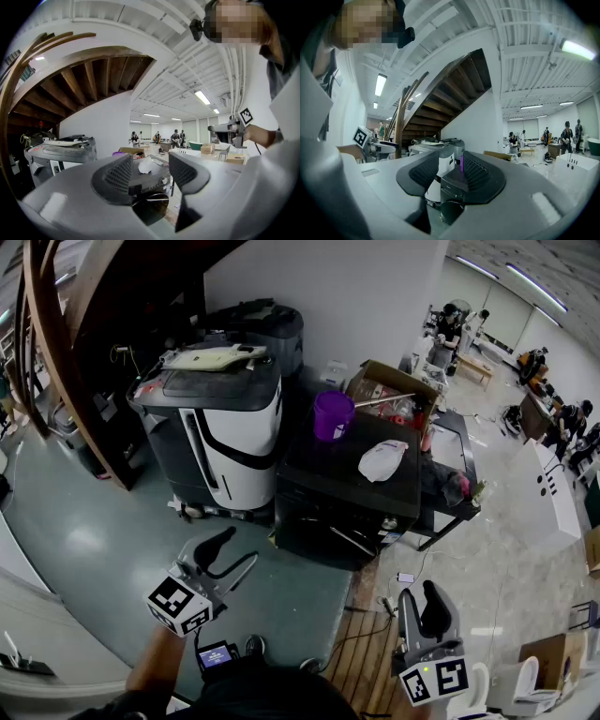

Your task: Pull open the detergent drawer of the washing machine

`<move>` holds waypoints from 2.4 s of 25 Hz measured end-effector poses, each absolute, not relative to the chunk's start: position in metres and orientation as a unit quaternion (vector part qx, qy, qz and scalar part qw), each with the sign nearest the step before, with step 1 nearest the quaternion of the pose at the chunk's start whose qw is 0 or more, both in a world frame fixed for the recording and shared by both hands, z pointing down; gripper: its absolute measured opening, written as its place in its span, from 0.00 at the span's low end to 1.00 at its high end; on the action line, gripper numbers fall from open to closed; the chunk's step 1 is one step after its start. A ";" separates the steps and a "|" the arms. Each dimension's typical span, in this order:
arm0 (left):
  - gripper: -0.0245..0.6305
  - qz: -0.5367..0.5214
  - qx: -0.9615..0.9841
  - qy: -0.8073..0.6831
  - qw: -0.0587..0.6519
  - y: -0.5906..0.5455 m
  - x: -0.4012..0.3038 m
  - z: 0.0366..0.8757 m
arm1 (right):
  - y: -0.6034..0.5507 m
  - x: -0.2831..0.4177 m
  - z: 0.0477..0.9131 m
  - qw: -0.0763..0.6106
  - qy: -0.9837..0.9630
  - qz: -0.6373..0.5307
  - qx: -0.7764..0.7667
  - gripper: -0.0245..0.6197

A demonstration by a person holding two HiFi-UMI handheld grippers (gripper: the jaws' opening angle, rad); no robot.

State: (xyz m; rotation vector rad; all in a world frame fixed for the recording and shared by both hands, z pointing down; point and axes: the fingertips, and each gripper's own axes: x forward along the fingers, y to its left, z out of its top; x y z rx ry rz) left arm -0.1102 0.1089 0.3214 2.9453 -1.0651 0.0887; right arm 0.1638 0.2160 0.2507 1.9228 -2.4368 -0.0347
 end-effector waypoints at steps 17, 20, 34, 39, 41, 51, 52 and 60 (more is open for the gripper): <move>0.43 0.012 0.947 -0.321 -0.004 0.094 -0.146 0.319 | 0.208 0.122 0.248 0.003 -0.769 -0.009 0.639 0.26; 0.43 0.012 0.948 -0.318 -0.001 0.087 -0.156 0.326 | 0.202 0.112 0.249 0.000 -0.769 -0.010 0.639 0.26; 0.43 -0.004 0.959 -0.283 0.003 0.073 -0.159 0.331 | 0.176 0.084 0.257 0.022 -0.768 -0.007 0.640 0.26; 0.43 0.001 0.955 -0.297 0.006 0.065 -0.156 0.334 | 0.161 0.087 0.261 0.015 -0.777 -0.003 0.629 0.26; 0.43 0.005 0.953 -0.302 0.007 0.064 -0.153 0.335 | 0.156 0.092 0.263 0.012 -0.781 0.000 0.625 0.26; 0.43 0.032 0.940 -0.339 0.008 0.048 -0.124 0.338 | 0.119 0.137 0.275 -0.007 -0.800 0.021 0.600 0.26; 0.43 0.035 0.939 -0.343 0.007 0.046 -0.120 0.338 | 0.114 0.144 0.275 -0.012 -0.802 0.022 0.596 0.26; 0.43 0.046 0.921 -0.386 0.003 0.031 -0.075 0.330 | 0.075 0.195 0.272 -0.030 -0.829 0.025 0.558 0.26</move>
